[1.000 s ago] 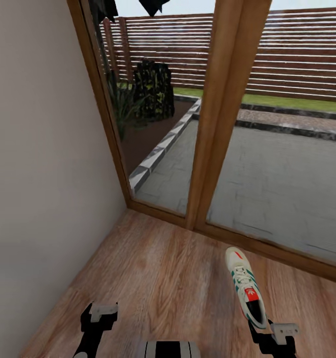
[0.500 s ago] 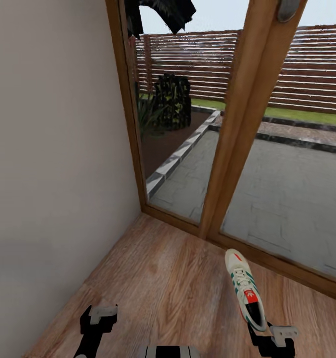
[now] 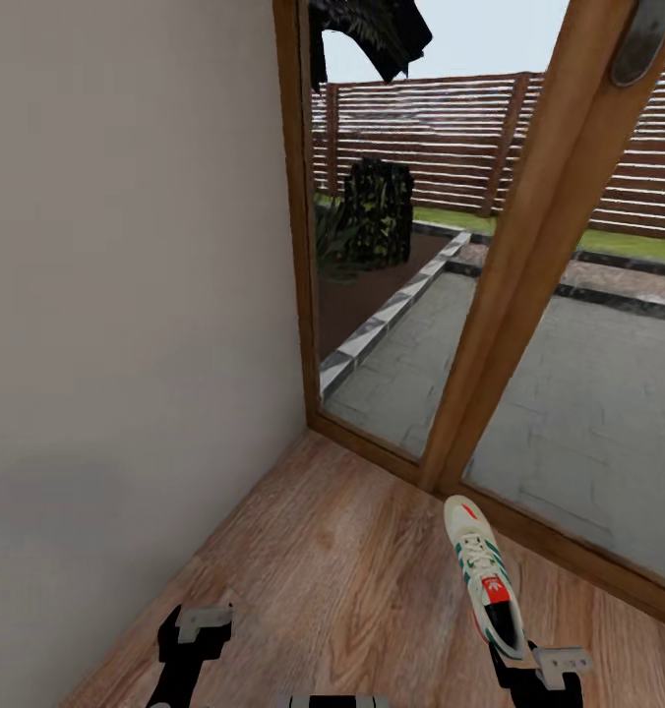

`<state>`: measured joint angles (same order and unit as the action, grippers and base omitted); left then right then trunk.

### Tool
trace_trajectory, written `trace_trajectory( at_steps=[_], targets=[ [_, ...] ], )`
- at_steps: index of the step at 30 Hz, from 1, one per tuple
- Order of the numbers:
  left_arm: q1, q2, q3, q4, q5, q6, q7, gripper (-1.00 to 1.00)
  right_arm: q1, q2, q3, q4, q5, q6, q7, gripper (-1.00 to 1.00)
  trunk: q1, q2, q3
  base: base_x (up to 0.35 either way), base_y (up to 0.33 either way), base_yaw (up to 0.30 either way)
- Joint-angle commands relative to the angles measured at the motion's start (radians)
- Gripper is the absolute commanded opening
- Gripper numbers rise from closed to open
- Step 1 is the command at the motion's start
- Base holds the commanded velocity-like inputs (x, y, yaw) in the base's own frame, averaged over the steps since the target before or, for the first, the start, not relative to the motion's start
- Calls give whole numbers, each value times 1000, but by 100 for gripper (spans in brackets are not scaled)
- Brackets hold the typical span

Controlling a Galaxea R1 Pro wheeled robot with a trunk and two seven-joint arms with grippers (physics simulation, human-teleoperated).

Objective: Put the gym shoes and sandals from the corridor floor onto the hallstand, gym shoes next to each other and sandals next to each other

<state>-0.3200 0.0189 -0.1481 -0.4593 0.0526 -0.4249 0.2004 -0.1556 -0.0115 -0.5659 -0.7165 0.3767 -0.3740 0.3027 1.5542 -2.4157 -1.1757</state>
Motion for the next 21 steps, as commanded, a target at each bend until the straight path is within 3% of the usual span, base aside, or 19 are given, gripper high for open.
trace_trajectory(
  at_steps=[1, 8, 21],
  targets=[
    [0, 1, -8, 1, 5, -3, 7, 100, -1, 1, -6, 0, 7, -5, 7, -100, 0, 0, 0, 0, 0, 216],
    [1, 0, -8, 2, 5, -32, 7, 100, -1, 1, -6, 1, 7, -5, 7, -100, 0, 0, 8, -32, -21, 215],
    [1, 0, -8, 2, 4, -37, 8, 100, -1, 1, -6, 0, 8, -5, 7, -100, 0, 0, 23, -219, -161, 211]
  ],
)
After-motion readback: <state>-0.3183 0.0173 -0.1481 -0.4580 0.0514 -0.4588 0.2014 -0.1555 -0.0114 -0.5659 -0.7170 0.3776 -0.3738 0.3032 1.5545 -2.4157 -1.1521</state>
